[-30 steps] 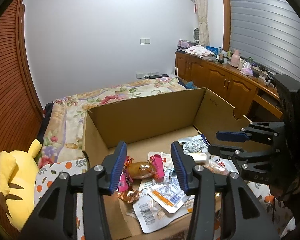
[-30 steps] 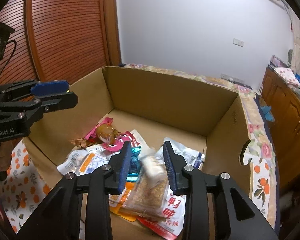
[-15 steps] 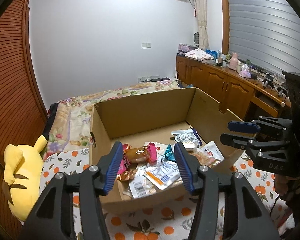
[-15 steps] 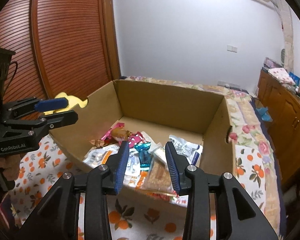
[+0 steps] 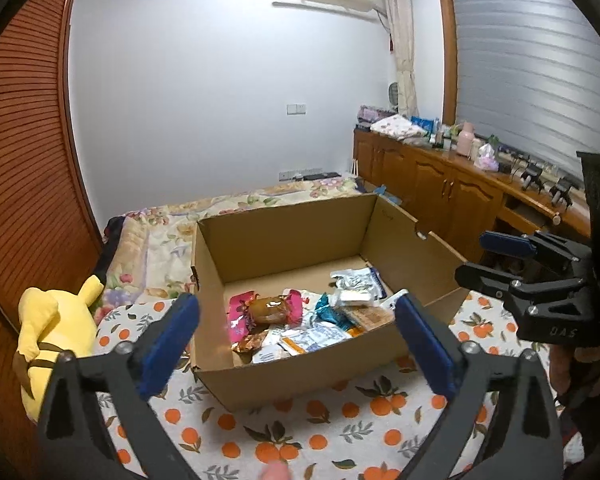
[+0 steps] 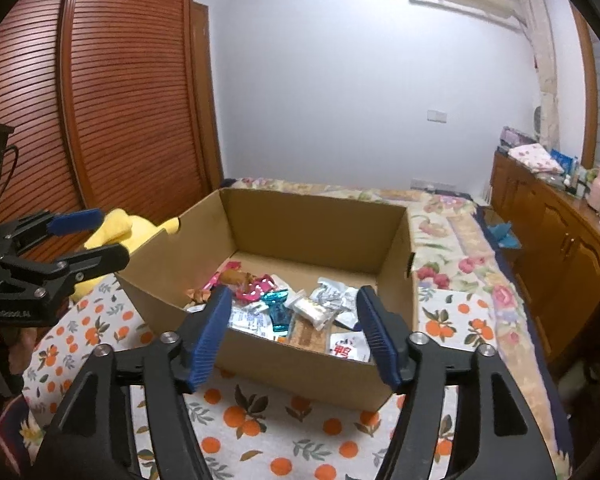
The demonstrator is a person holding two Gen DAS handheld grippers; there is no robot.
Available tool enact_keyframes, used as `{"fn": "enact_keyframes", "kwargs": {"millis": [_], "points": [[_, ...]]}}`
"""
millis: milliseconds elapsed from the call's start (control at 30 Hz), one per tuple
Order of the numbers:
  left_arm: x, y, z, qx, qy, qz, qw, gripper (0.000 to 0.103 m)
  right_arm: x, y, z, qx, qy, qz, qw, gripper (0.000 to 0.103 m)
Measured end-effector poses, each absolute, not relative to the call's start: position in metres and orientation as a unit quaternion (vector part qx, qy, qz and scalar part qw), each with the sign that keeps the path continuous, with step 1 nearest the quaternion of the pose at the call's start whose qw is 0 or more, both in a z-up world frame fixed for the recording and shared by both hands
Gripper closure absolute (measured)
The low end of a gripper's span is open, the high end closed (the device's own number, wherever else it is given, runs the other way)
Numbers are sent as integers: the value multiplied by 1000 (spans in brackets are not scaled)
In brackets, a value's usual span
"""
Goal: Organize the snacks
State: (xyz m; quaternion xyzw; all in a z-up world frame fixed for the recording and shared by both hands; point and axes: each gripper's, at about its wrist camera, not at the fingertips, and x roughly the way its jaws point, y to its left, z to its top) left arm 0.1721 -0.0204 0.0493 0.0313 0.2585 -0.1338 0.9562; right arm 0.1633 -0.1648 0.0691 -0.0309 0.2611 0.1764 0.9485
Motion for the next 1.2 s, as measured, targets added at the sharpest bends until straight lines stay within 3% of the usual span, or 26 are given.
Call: {"fn": "enact_keyframes", "kwargs": {"millis": [167,333,1200], "points": [[159,-22,55,36,247,-120,961,0,152,-167,74,-31,249,163,954,20],[146,-21,60,29,235,-105,966,0,143,-168,81,-29,239,155,958,15],[76,-20,54,17,215,-51,975,0,77,-161,90,-18,197,102,975,13]]}}
